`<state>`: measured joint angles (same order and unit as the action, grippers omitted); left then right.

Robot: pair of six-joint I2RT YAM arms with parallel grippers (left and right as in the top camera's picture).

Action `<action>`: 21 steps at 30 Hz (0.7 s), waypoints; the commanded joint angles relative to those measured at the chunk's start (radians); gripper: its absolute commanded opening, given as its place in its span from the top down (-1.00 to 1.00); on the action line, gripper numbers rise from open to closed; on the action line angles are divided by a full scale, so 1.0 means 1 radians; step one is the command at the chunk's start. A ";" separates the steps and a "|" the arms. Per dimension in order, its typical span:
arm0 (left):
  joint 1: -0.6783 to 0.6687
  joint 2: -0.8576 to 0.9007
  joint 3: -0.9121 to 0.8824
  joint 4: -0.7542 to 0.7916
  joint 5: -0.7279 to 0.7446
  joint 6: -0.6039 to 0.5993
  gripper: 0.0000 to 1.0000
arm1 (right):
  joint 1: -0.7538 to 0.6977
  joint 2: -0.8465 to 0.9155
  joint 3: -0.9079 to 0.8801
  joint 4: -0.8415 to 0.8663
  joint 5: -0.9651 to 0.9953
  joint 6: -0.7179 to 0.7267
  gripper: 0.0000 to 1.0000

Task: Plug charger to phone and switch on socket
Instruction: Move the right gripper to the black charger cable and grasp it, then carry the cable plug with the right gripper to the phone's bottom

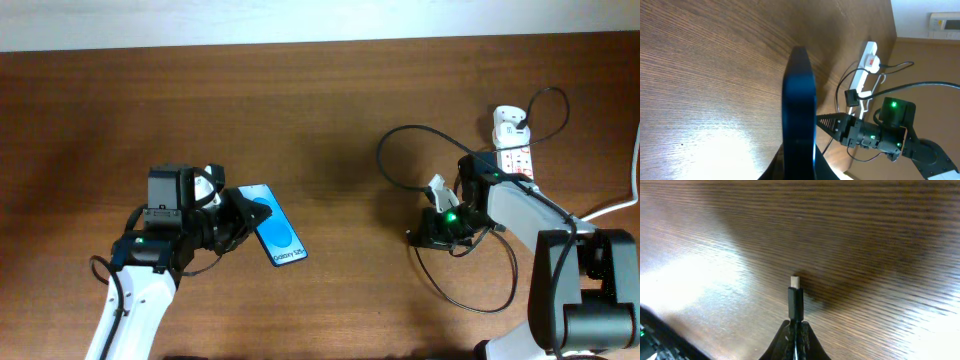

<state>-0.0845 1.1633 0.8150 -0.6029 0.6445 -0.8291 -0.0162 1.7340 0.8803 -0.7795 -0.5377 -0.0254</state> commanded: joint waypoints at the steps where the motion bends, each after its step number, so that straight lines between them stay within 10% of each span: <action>1: 0.003 -0.002 0.003 0.003 0.033 0.017 1.00 | 0.002 0.008 -0.007 0.002 -0.084 -0.050 0.92; 10: 0.003 -0.002 0.003 0.318 0.189 0.016 1.00 | 0.003 0.007 -0.007 -0.013 -0.729 -0.190 0.92; 13: 0.003 -0.002 0.003 0.510 0.204 0.006 1.00 | 0.003 0.006 -0.007 -0.192 -0.997 -0.475 0.91; 21: 0.003 -0.001 0.003 0.726 0.045 -0.192 1.00 | 0.185 0.006 0.000 -0.184 -1.014 -0.790 0.91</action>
<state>-0.0845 1.1694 0.8001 0.1101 0.7395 -0.9565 0.1314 1.7382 0.8780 -0.9951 -1.5177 -0.7643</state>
